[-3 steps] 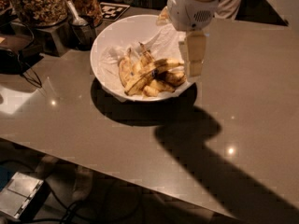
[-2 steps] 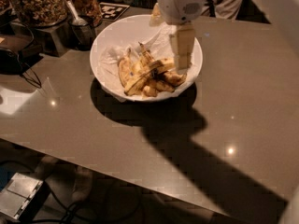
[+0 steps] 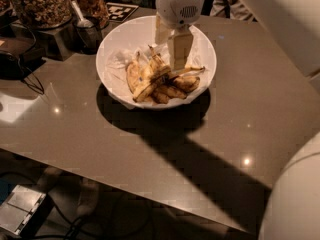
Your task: Pick banana from white bowl
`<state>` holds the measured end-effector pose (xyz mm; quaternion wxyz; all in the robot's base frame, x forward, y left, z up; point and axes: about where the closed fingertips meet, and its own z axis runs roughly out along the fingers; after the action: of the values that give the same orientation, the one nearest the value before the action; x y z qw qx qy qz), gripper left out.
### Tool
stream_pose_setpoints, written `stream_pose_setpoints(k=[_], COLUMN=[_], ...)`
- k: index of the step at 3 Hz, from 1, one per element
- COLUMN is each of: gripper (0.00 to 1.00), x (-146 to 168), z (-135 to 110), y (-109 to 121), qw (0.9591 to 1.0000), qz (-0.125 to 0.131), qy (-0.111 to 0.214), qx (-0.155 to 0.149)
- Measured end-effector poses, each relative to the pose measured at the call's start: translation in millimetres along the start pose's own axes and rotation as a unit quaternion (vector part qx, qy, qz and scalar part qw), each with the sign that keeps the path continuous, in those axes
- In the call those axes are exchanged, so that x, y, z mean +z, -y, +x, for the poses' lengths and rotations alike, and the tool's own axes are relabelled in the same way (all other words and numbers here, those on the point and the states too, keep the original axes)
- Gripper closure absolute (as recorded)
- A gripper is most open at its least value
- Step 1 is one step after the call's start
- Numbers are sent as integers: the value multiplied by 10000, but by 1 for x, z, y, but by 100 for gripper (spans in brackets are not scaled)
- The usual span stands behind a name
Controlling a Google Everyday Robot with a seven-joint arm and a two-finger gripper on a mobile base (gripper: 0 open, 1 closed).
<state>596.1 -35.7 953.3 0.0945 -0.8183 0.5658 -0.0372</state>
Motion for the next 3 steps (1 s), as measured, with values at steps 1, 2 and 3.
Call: stream_pose_setpoints(k=[1, 2, 3], gripper=[35, 35, 35], x=[21, 39, 52], z=[5, 12, 15], y=[-2, -4, -2], qw=[9998, 9992, 9986], qz=[-206, -384, -494], qy=[-42, -121, -208], qx=[37, 46, -27])
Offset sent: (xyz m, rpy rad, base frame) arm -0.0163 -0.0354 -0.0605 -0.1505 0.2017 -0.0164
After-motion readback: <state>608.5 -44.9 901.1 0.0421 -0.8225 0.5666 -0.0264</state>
